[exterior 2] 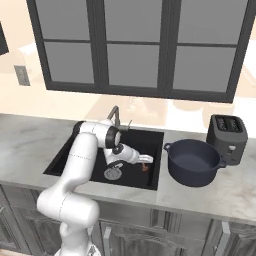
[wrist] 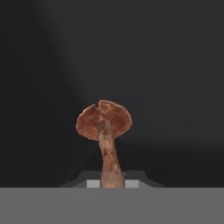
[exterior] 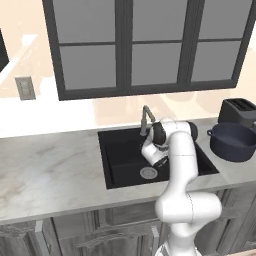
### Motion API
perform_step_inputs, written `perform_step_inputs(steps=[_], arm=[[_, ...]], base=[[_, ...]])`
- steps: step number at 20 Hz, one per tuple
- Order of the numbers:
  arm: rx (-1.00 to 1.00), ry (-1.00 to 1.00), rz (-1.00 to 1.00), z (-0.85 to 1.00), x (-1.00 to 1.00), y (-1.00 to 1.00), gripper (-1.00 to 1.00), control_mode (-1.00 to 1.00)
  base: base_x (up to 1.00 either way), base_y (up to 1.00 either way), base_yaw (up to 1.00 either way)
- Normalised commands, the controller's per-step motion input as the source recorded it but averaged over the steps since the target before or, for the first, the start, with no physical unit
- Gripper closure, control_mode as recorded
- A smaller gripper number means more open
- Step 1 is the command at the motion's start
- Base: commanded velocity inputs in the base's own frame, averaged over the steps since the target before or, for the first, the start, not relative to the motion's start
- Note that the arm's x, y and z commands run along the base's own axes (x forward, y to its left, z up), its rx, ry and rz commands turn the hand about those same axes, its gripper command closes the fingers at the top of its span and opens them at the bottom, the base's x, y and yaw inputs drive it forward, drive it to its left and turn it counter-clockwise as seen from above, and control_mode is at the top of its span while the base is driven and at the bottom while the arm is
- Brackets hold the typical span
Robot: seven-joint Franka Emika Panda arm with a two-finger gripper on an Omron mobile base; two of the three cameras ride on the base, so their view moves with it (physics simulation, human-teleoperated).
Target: Dump the mushroom from the pot into the sink. Then turn on the water and wash the mushroom. Then turn off the water and put the mushroom back in the pot.
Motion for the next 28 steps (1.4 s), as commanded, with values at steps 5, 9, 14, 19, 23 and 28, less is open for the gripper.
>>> perform_step_inputs(steps=[5,9,14,19,23,28], arm=[[0.45,-0.02,0.00,0.00,-0.88,-1.00,1.00,-1.00],[0.46,-0.06,0.00,0.00,-1.00,-1.00,1.00,-1.00],[0.41,-0.05,0.02,0.00,-1.00,-1.00,1.00,-1.00],[0.36,-0.13,0.04,0.00,-1.00,-0.95,1.00,-1.00],[0.17,-0.21,0.01,0.02,-1.00,-0.57,1.00,-1.00],[0.02,-0.14,0.00,0.20,-1.00,-0.29,1.00,-1.00]], base=[[0.00,0.00,0.00],[0.00,0.00,0.00],[0.00,0.00,0.00],[0.00,0.00,0.00],[0.00,0.00,0.00],[0.00,0.00,0.00]])
